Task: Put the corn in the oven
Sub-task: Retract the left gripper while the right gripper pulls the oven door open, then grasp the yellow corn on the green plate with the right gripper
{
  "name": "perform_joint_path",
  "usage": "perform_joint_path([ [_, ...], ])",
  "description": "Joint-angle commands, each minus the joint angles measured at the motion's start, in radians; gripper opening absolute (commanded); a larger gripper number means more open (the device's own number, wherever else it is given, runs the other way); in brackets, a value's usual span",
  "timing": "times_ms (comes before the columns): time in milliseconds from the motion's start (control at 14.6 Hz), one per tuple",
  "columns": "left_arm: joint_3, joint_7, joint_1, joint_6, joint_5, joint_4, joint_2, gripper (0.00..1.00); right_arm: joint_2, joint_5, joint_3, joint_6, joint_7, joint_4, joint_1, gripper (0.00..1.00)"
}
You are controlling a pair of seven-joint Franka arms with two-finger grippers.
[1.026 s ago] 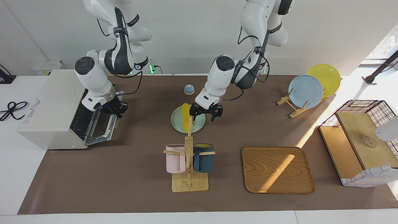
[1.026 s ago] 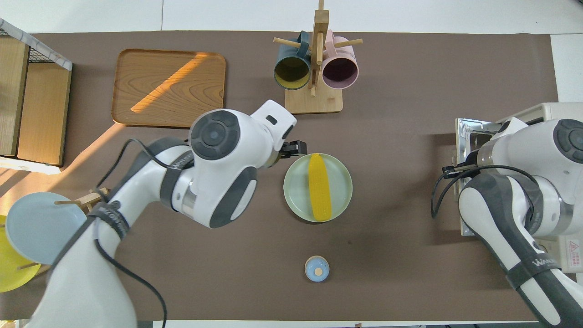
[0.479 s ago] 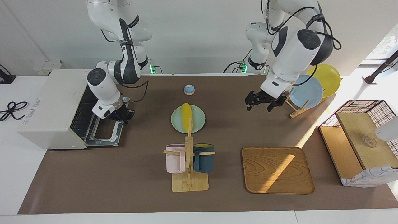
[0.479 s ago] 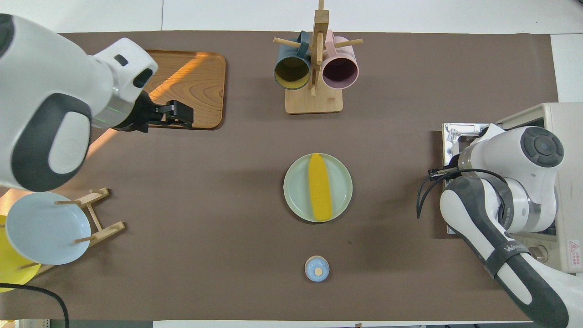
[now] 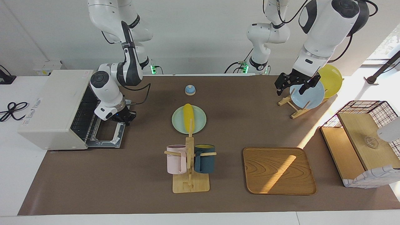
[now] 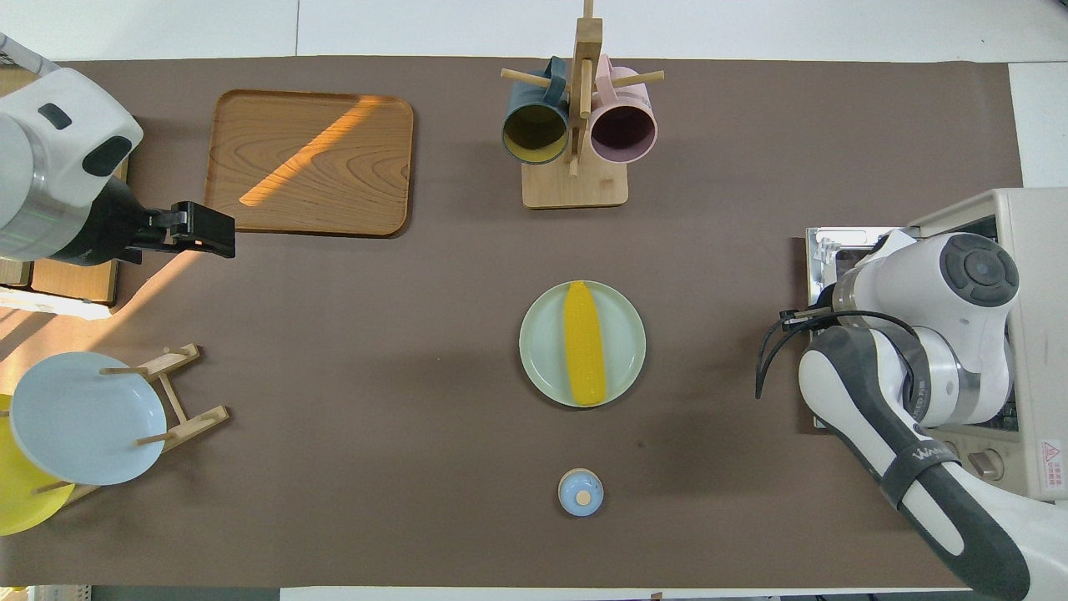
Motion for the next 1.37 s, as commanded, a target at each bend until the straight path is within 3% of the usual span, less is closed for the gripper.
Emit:
perform_joint_path([
  [0, -0.007, 0.018, 0.021, -0.048, 0.022, -0.014, -0.035, 1.0, -0.002, -0.024, -0.009, -0.026, 0.042, 0.04, 0.05, 0.6],
  [137, -0.016, 0.039, 0.047, -0.056, 0.022, -0.028, -0.044, 1.0, 0.027, 0.008, -0.009, -0.12, 0.12, 0.15, 0.136, 0.81],
  [205, -0.018, 0.053, 0.052, -0.056, 0.022, -0.029, -0.044, 1.0, 0.039, 0.019, -0.009, -0.143, 0.201, 0.201, 0.192, 0.97],
  [274, -0.021, 0.065, 0.064, -0.054, 0.021, -0.029, -0.041, 1.0, 0.054, 0.019, -0.01, -0.145, 0.304, 0.243, 0.263, 1.0],
  [479, -0.029, 0.07, 0.067, -0.047, 0.018, -0.028, -0.028, 1.0, 0.111, 0.016, -0.01, -0.187, 0.516, 0.365, 0.398, 1.0],
  [752, -0.036, 0.075, 0.087, -0.039, -0.007, -0.02, -0.008, 1.0, 0.286, -0.038, -0.01, -0.232, 0.764, 0.577, 0.572, 1.0],
  [1026, -0.035, 0.117, 0.087, -0.042, -0.01, -0.022, -0.017, 1.0, 0.358, -0.058, -0.01, -0.093, 0.853, 0.545, 0.632, 1.0],
  [1094, -0.035, 0.124, 0.089, -0.04, -0.011, -0.023, -0.02, 1.0, 0.354, -0.058, -0.01, -0.047, 0.851, 0.504, 0.63, 0.97],
  [1299, -0.033, 0.119, 0.09, -0.036, -0.011, -0.026, -0.023, 1.0, 0.346, -0.057, -0.009, -0.02, 0.849, 0.473, 0.633, 0.66],
])
